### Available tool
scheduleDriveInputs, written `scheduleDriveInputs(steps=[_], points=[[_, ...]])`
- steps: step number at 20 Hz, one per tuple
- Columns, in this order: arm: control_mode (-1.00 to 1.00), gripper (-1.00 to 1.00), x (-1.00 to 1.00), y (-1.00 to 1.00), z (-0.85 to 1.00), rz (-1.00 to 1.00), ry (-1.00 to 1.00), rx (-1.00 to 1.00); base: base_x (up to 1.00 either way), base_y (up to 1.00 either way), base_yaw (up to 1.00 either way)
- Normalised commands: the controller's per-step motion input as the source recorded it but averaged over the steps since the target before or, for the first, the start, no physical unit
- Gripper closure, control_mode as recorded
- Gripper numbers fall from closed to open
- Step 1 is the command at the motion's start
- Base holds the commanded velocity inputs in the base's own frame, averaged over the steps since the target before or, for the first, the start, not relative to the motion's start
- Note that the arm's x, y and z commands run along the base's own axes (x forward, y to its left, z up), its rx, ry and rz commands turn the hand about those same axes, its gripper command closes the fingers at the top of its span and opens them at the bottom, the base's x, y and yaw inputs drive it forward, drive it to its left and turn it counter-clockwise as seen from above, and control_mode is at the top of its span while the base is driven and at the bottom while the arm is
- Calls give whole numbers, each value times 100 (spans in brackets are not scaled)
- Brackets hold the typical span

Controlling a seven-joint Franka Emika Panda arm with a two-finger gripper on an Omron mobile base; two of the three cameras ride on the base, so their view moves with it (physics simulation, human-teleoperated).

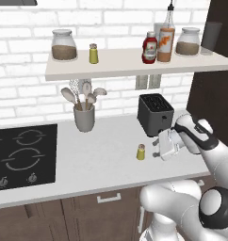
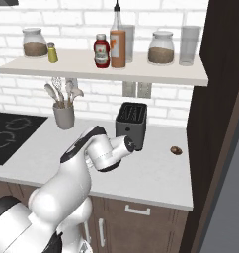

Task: Put the shaker and condiment bottle from the counter next to their counterparts in the cabinet.

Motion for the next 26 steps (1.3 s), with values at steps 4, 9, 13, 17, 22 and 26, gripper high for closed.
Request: scheduleDriveInputs(steps=[4,9,13,17,22,26], points=[[-100,-100,-4,18,-6,1,0,0,0,0,0],[-100,-100,-2,9,0,0,-3,0,0,0,0],[-100,-100,0,0,-7,2,-2,0,0,0,0],[-100,-100,1,0,-11,3,-1,0,0,0,0],[-100,-100,9,0,-2,0,0,0,0,0,0],[-100,-100,23,0,-2,0,0,0,0,0,0]])
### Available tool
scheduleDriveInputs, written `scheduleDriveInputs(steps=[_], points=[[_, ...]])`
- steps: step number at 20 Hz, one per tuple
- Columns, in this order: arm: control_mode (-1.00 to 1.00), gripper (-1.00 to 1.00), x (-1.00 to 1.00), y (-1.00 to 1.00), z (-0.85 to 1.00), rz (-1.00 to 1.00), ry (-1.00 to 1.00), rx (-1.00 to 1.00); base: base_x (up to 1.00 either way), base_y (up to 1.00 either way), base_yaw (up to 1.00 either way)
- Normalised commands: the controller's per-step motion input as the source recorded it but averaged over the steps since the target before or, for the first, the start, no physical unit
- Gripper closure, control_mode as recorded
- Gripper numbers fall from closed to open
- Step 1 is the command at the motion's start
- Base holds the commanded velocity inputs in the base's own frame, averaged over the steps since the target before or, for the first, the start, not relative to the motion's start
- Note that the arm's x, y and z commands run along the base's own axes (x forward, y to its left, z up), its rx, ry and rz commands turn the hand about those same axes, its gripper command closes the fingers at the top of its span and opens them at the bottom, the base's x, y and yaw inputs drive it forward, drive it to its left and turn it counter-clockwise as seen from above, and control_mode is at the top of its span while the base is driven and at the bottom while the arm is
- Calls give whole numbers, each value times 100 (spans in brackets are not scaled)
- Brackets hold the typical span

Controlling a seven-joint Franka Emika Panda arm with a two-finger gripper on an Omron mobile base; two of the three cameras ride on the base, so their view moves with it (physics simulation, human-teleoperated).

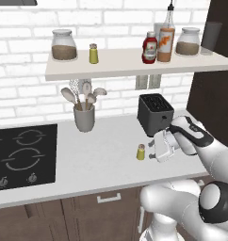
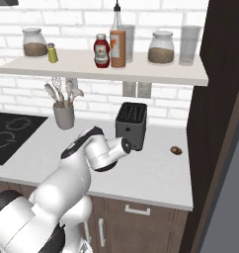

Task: Put the shaker and condiment bottle from the counter next to their counterparts in the cabinet.

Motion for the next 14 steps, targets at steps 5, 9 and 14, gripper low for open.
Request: scheduleDriveInputs(steps=[5,9,14], points=[[-100,-100,24,0,-9,0,0,0,0,0,0],[-100,-100,22,-3,-11,1,0,0,0,0,0],[-100,-100,14,-7,-5,1,0,0,0,0,0]])
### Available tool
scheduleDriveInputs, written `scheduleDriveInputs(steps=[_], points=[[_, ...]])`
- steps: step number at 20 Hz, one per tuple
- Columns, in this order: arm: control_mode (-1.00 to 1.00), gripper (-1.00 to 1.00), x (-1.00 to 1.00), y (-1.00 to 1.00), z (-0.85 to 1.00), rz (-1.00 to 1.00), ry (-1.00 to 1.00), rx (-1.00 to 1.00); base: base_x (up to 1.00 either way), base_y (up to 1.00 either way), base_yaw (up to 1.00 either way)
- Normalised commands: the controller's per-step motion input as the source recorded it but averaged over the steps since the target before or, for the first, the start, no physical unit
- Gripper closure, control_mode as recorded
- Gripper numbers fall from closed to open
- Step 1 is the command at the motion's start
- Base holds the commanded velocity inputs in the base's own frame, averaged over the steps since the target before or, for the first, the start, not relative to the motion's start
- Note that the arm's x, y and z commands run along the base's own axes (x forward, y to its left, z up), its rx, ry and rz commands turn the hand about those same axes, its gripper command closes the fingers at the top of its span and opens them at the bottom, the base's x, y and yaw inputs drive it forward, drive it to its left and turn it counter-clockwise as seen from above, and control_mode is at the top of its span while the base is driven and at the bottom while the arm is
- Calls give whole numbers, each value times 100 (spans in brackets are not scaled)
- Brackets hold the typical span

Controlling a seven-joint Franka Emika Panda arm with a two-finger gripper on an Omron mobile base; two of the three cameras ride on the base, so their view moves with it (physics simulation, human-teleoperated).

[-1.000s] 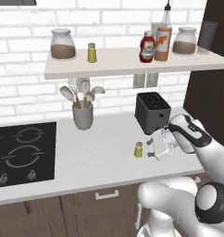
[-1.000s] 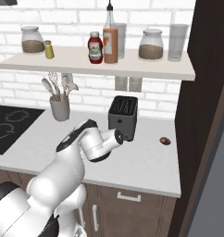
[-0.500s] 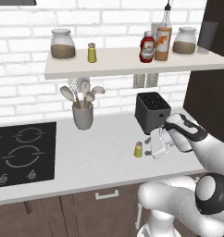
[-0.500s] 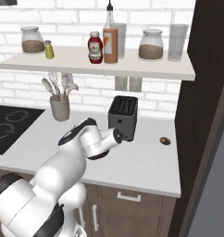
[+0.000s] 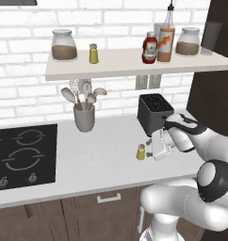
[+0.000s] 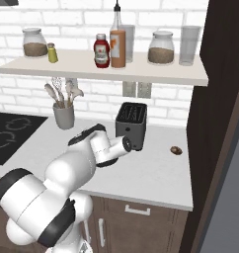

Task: Put the shaker and condiment bottle from the counter next to their counterparts in the cabinet.

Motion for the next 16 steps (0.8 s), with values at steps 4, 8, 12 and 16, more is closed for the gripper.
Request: scheduleDriveInputs(steps=[4,8,12,16], points=[[-100,-100,1,-1,-5,1,0,0,0,0,0],[-100,-100,0,0,-7,0,0,0,0,0,0],[-100,-100,0,0,-11,0,0,0,0,0,0],[-100,-100,3,0,-15,0,0,0,0,0,0]])
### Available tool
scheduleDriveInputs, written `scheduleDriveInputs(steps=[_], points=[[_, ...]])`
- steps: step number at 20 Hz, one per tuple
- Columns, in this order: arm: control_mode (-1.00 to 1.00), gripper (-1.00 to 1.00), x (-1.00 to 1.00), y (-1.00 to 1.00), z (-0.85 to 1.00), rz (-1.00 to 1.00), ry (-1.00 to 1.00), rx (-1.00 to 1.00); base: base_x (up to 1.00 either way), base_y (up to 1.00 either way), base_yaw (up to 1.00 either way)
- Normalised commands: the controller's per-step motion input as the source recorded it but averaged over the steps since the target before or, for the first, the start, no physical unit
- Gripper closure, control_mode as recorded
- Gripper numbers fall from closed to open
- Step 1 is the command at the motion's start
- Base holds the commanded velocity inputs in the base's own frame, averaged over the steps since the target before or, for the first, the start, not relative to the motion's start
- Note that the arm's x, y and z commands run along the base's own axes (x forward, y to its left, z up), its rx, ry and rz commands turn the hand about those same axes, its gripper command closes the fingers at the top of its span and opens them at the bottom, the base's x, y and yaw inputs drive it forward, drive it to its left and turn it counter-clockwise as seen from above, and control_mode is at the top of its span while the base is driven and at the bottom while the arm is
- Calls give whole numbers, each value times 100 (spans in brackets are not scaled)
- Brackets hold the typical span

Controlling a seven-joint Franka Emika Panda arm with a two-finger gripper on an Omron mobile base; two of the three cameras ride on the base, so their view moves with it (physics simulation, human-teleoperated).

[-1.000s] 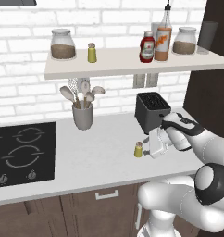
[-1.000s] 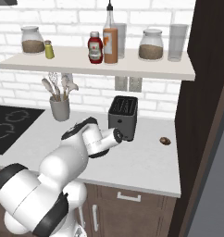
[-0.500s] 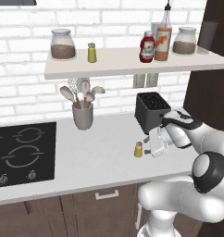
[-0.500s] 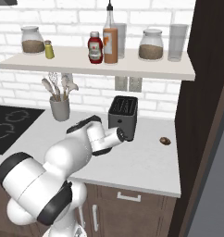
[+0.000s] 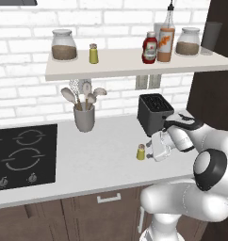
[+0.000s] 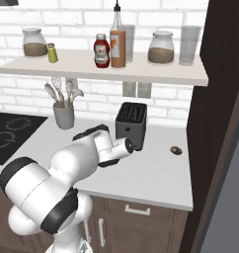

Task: Put the shaker and condiment bottle from the counter next to their counterparts in the cabinet.

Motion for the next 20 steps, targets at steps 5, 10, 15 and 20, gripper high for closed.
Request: scheduleDriveInputs(steps=[5,10,15,20], points=[[-100,-100,7,0,-16,0,0,0,0,0,0],[-100,-100,10,0,-14,0,0,0,0,0,0],[-100,-100,15,0,-9,0,0,0,0,0,0],[-100,-100,17,0,-6,0,0,0,0,0,0]])
